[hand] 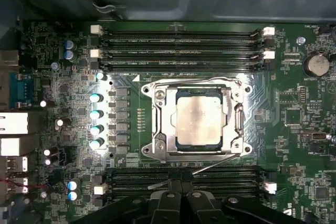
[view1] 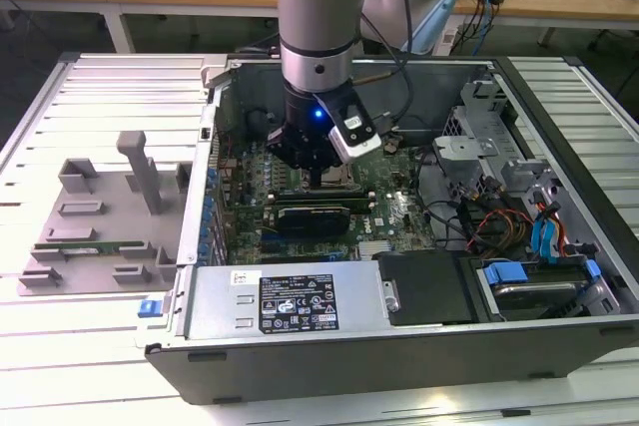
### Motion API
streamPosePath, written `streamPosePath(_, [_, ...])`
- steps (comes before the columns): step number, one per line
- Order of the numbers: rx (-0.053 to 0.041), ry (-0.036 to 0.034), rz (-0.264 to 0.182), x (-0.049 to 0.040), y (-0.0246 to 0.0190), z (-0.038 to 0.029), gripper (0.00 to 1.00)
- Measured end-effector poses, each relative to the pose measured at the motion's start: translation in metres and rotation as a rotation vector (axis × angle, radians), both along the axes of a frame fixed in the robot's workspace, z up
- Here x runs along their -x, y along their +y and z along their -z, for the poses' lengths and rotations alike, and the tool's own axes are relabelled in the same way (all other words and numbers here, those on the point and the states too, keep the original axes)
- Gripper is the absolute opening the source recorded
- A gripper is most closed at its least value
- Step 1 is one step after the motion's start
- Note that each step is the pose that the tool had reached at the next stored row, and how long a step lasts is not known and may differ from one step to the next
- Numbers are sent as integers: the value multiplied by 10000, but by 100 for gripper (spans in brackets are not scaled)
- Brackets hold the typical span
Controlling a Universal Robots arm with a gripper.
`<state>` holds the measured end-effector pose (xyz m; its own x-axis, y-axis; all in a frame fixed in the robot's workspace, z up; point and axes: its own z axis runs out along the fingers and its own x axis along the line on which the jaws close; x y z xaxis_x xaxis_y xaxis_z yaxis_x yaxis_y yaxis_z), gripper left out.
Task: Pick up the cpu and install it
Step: 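Install the second cpu locking lever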
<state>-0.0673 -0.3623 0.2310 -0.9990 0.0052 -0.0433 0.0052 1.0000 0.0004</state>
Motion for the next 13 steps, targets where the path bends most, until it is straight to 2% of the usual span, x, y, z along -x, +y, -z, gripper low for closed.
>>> streamPosePath(2, [2, 1, 151, 17, -1, 32, 11])
streamPosePath(6, [3, 5, 1112, 18, -1, 116, 11])
streamPosePath(9, [-5, 4, 1232, 36, -2, 130, 11])
streamPosePath(13, [-37, 5, 1266, 109, -13, 161, 11])
